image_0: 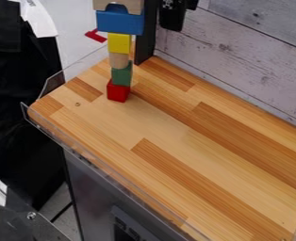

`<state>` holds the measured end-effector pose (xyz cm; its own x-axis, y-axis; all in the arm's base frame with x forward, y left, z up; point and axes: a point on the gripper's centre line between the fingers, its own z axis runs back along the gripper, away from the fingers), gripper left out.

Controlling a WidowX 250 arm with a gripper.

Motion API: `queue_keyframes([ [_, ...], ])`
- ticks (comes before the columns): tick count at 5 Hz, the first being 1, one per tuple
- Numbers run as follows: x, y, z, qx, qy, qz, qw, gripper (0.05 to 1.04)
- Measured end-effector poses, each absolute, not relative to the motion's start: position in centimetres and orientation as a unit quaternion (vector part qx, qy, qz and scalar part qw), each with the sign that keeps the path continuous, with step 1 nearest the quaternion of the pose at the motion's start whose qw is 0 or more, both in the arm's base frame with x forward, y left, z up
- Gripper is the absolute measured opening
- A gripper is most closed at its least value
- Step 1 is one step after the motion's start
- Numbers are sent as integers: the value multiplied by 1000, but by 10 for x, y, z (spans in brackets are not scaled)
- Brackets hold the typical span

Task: Put the arch on the table on the right

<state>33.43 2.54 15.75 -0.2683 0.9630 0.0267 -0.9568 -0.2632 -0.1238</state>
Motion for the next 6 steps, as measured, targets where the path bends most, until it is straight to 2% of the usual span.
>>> queue_keyframes([
  [1, 333, 25, 145, -12, -44, 795, 605, 1000],
  [2, 333, 25, 144, -12, -41, 794, 606, 1000],
  [4, 339, 33, 168, -25, -58, 801, 595, 1000],
  [6, 339, 62, 191, -38, -73, 827, 556, 1000],
])
